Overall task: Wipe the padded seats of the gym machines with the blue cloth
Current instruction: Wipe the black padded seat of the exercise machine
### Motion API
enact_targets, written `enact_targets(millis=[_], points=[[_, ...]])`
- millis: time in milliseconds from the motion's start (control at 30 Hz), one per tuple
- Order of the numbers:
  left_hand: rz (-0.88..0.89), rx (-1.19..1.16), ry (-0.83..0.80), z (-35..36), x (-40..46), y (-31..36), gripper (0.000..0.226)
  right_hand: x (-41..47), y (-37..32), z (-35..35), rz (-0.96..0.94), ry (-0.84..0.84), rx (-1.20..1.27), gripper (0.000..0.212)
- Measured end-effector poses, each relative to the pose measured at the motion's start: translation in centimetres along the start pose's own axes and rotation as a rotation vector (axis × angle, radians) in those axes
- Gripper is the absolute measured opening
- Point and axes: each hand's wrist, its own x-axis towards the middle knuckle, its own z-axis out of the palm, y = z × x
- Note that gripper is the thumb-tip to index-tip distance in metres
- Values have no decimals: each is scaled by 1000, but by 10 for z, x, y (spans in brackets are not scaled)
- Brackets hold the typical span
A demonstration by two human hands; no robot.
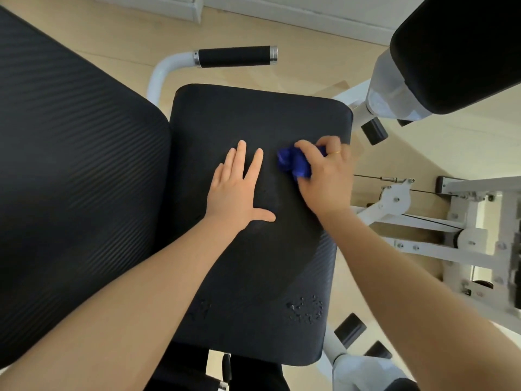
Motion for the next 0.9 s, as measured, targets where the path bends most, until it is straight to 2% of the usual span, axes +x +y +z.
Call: enact_targets(millis=[33,133,200,233,333,400,433,567,633,700,800,833,900], points=[[-20,-22,3,0,-1,-1,123,-12,-10,2,-57,-38,19,40],[-92,-101,29,3,-11,-3,118,-33,-10,-2,-499,-199,-45,39],[-93,-121,84,6,-22,-6,114,-14,2,-11,-594,-197,-134,34],[-87,-111,111,7,-28,-9,114,-4,8,-11,-539,-155,-172,35],[-112,-44,187,13,-42,-24,122,11,3,-4,-119,-18,-100,38],[-166,-39,214,17,-46,-32,127,-4,-21,7,-11,12,17,39],[-191,-57,213,18,-47,-34,129,-18,-37,12,-45,-31,53,42],[-218,-81,186,23,-56,-35,127,-55,-59,12,-466,-290,-4,57],[-253,-92,157,24,-62,-42,127,-29,-45,7,-559,-271,-83,48],[-272,-82,128,24,-66,-51,127,4,-34,7,-436,-158,-132,42],[-238,6,92,23,-65,-55,124,26,-41,13,-54,-90,-81,39],[-236,21,72,23,-64,-55,123,20,-49,17,-10,-82,-59,40],[-273,-1,34,22,-64,-53,123,-4,-66,20,-112,-131,-15,48]])
